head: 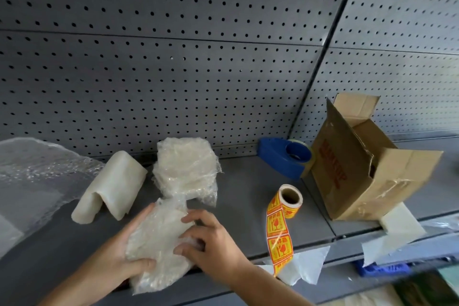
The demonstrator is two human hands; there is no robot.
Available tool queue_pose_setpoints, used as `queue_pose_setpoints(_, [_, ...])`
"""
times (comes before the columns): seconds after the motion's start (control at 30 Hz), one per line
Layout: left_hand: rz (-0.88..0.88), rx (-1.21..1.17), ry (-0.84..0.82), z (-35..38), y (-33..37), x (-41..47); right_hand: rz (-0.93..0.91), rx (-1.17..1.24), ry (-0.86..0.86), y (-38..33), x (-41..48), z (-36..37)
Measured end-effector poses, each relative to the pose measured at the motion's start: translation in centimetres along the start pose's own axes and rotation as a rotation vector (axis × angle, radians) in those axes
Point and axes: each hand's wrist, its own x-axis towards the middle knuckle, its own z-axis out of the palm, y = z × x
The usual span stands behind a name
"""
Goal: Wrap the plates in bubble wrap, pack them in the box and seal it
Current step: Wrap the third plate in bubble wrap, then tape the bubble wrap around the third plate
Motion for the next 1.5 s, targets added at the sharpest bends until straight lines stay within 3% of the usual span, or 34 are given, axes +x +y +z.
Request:
queue_pose_setpoints(0.23, [-0.02, 0.266, -0.019, 0.0, 1.6, -0.4, 0.194, -0.007, -0.01, -0.4, 1.3, 1.2])
queue_pose_setpoints(0.57, [-0.021, -0.005, 0.046, 0.9, 0.0, 0.0, 0.155, -0.076, -0.024, -0.5, 1.3, 0.8])
queue_pose_setpoints(0.83, [-0.068, 0.001, 0.109, 1.3, 0.3, -0.7, 0.058, -0.071, -0.016, -1.9, 0.2, -3.0])
queue_pose_setpoints(0.97, [-0.032, 0.024, 0.147, 1.6, 0.7, -1.2, 0.088, -0.235, 0.238, -1.3, 2.1, -9.9])
queue_pose_setpoints(1.03, [-0.031, 0.018, 0.177, 2.0, 0.7, -1.6, 0.221, -0.361, 0.352, 0.1, 4.0, -14.6])
queue_pose_setpoints(1.1, [-0.036, 0.01, 0.202, 2.3, 0.6, -2.1, 0.414, -0.511, 0.318, 2.2, 6.1, -18.6])
queue_pose_setpoints(1.2, [-0.001, 0.022, 0.24, 2.7, 0.4, -2.6, 0.59, -0.782, 0.136, 5.3, 7.9, -21.8])
queue_pose_setpoints(1.33, [0.018, 0.0, 0.335, 3.3, 0.9, -3.4, 0.716, -0.899, -0.066, 7.6, 8.5, -22.7])
queue_pose_setpoints(1.5, [0.028, -0.058, 0.533, 3.5, 0.2, -3.7, 0.71, -0.956, -0.041, 9.0, 8.6, -22.5])
